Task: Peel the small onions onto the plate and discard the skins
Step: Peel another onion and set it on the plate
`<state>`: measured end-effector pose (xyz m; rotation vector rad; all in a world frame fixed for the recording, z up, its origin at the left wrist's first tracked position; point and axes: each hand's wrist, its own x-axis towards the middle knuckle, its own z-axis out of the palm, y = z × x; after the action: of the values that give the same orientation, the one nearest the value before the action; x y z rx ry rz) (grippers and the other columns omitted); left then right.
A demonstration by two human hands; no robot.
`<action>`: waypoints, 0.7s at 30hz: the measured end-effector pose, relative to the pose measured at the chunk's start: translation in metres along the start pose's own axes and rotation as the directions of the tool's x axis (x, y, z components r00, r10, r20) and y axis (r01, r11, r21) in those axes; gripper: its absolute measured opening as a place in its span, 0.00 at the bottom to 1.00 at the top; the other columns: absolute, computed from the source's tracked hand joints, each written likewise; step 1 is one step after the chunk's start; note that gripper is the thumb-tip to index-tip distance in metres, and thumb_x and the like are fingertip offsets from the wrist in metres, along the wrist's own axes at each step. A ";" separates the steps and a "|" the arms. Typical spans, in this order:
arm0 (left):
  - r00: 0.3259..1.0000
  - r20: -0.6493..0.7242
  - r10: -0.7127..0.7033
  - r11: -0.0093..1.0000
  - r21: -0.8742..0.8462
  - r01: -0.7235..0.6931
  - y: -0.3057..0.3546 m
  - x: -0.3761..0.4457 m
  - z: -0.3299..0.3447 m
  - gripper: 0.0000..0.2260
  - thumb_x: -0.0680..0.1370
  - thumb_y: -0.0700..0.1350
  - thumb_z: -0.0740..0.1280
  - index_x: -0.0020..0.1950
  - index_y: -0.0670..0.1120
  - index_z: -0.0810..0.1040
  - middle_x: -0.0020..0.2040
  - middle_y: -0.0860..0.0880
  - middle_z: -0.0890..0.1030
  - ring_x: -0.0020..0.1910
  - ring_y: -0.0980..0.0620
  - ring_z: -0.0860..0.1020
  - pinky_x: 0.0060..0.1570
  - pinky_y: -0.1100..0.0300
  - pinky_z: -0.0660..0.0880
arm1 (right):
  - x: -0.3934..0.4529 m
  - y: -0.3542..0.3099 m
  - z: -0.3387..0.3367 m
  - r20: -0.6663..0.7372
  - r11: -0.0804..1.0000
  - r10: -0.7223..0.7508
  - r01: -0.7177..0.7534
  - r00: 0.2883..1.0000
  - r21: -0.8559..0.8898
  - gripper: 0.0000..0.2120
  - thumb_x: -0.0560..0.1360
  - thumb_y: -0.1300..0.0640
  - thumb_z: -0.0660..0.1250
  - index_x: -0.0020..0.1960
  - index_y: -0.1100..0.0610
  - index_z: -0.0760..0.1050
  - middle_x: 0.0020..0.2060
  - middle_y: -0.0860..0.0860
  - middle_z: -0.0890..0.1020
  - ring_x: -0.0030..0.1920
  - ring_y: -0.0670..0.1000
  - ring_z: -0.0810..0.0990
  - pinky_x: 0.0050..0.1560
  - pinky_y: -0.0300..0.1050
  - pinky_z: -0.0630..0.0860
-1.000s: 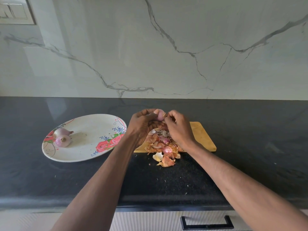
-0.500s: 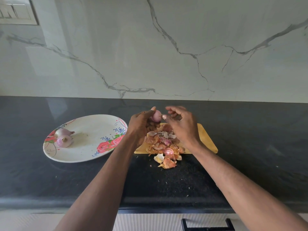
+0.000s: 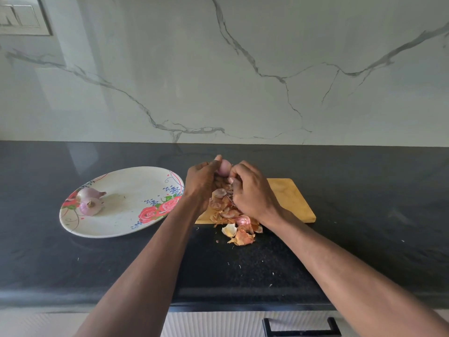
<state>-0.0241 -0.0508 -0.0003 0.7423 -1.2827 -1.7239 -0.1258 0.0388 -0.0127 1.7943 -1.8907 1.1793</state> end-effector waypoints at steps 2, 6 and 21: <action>0.999 -0.009 -0.041 0.997 -0.067 0.040 0.003 0.001 -0.002 0.11 0.81 0.45 0.69 0.48 0.36 0.80 0.34 0.41 0.81 0.29 0.49 0.78 0.33 0.58 0.78 | -0.003 0.001 0.000 -0.016 0.997 0.068 -0.067 0.998 0.048 0.12 0.75 0.61 0.69 0.35 0.58 0.70 0.32 0.49 0.74 0.33 0.50 0.73 0.32 0.44 0.68; 0.995 0.036 -0.097 0.990 -0.103 0.100 0.003 0.001 -0.006 0.10 0.82 0.44 0.65 0.55 0.37 0.76 0.39 0.40 0.82 0.33 0.49 0.79 0.34 0.58 0.76 | 0.000 0.004 -0.006 -0.094 0.982 0.181 -0.175 0.979 0.071 0.11 0.75 0.60 0.74 0.37 0.59 0.74 0.33 0.49 0.76 0.32 0.46 0.73 0.31 0.39 0.68; 0.980 0.161 -0.120 0.986 -0.093 0.136 0.004 -0.001 -0.004 0.08 0.82 0.42 0.66 0.51 0.37 0.78 0.40 0.40 0.80 0.32 0.50 0.77 0.30 0.61 0.75 | 0.001 0.001 -0.006 -0.118 0.984 0.105 -0.086 0.987 0.155 0.04 0.75 0.64 0.72 0.50 0.61 0.83 0.45 0.51 0.83 0.44 0.48 0.79 0.42 0.36 0.77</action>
<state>-0.0194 -0.0520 0.0022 0.6531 -1.2605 -1.9705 -0.1292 0.0421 -0.0088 1.6731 -1.8798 1.4674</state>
